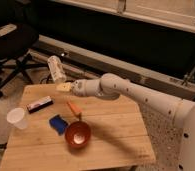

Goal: Stand the bottle upright

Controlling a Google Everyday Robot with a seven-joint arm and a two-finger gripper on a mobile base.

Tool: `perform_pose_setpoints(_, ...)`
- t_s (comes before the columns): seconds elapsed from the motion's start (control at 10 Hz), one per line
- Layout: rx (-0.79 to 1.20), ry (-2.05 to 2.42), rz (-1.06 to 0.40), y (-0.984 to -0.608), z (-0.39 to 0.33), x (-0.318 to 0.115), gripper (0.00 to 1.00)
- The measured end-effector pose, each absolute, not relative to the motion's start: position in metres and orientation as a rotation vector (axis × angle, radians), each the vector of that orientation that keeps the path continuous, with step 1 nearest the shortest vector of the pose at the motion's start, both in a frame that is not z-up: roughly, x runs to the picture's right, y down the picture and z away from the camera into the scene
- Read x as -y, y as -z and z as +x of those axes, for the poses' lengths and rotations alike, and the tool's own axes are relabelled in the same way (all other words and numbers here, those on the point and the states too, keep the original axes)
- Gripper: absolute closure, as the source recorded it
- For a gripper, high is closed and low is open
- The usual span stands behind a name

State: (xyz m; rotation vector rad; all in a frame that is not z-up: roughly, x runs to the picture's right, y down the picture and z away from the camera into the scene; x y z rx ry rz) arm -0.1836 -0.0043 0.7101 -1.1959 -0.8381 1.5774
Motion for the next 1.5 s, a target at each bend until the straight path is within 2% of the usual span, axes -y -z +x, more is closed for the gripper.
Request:
perform_pose_setpoints(0.5, 0.845, -1.596, -1.222, -0.709, -0.185, 0.008, 0.88)
perform_pose_setpoints(0.7, 0.864, -1.715, -1.338, -0.713, -0.184, 0.025, 0.88)
perform_pose_setpoints(1.0, 0.927, -1.923, -1.675, -0.72, -0.18, 0.06, 0.88)
perform_pose_setpoints(1.4, 1.108, -2.044, -2.254, -0.721, -0.154, 0.097, 0.88)
perform_pose_setpoints(1.5, 1.15, -2.055, -2.348, -0.727, -0.146, 0.101, 0.88)
